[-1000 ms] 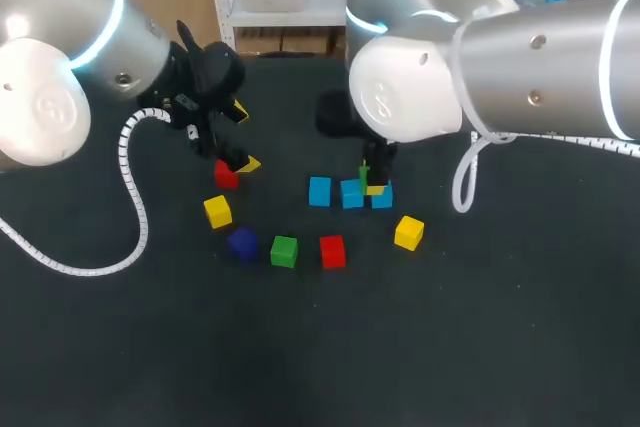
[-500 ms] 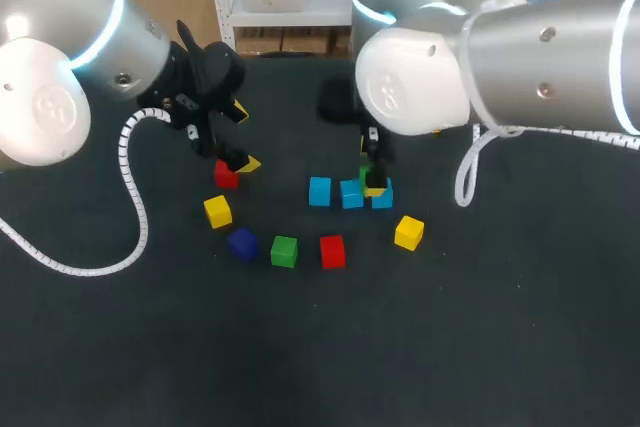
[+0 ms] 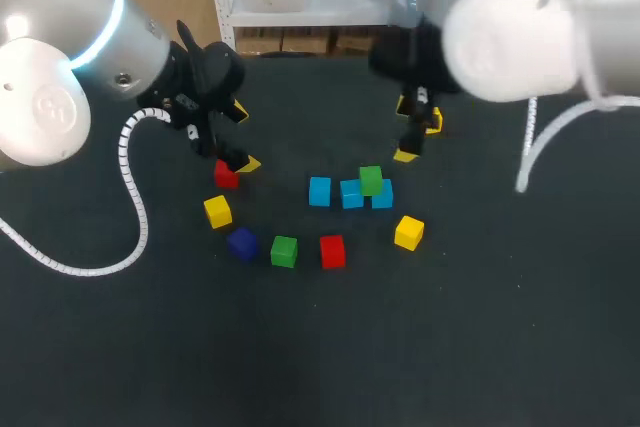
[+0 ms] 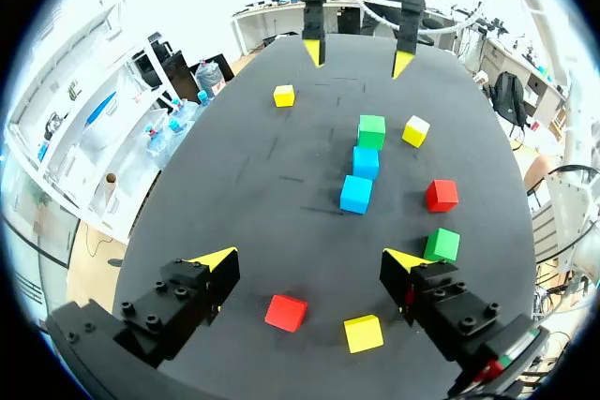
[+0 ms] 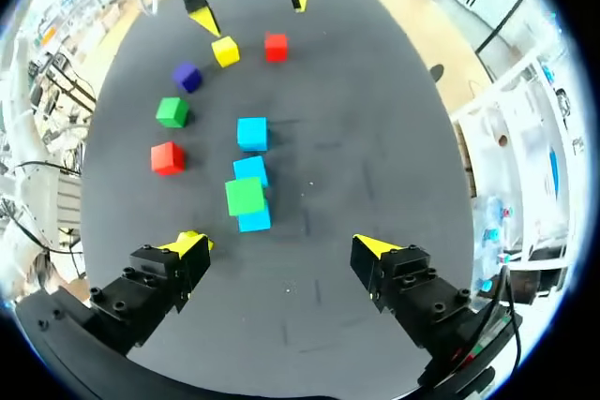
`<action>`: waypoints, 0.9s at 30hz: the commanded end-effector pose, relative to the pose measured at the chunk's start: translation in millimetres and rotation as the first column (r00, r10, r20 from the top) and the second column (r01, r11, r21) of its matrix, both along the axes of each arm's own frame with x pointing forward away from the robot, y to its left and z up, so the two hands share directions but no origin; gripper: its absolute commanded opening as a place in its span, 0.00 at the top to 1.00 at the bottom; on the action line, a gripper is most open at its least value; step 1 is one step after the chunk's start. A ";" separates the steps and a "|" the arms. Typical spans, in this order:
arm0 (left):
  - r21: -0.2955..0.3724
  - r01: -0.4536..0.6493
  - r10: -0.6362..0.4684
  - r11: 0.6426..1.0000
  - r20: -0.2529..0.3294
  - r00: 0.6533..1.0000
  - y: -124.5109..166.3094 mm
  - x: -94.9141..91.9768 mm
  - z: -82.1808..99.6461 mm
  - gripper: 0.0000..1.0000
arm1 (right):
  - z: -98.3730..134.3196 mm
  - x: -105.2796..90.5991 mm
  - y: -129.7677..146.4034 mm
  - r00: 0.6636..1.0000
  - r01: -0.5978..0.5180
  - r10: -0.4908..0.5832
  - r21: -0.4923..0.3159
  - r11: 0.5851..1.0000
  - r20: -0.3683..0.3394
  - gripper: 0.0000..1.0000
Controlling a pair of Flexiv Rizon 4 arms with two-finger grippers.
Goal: Place the blue cubes, place green cubes on the blue cubes, place the yellow cubes on the green cubes, then place the red cubes on the yellow cubes, and place purple cube on the red cubes.
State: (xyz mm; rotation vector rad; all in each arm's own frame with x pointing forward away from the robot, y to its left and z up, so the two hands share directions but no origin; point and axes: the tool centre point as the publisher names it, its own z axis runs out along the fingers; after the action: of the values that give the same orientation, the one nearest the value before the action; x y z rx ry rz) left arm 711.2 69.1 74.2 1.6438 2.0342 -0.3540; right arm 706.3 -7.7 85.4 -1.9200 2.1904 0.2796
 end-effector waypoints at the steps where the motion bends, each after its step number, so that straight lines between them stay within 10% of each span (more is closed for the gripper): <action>1: -0.006 0.005 -0.004 1.000 0.003 1.000 1.7 -0.3 -1.1 0.00 | -1.6 -8.7 -16.7 0.999 -0.035 0.031 0.433 0.901 0.017 0.00; 19: -0.006 0.005 -0.004 1.000 0.003 1.000 1.7 -0.3 -1.1 0.00 | 4.0 -10.5 -10.0 0.994 -0.099 0.108 0.517 0.850 0.012 0.00; 27: 0.234 0.108 -0.109 0.966 -0.009 0.994 -6.9 -42.0 9.6 0.00 | 4.0 -10.5 -10.0 0.994 -0.099 0.108 0.517 0.850 0.012 0.00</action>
State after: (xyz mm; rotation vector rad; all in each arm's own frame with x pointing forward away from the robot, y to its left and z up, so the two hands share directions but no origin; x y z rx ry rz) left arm 681.4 71.0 72.9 1.8282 2.0112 -0.2210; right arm 695.7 -17.9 89.6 -1.7221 1.7720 0.8164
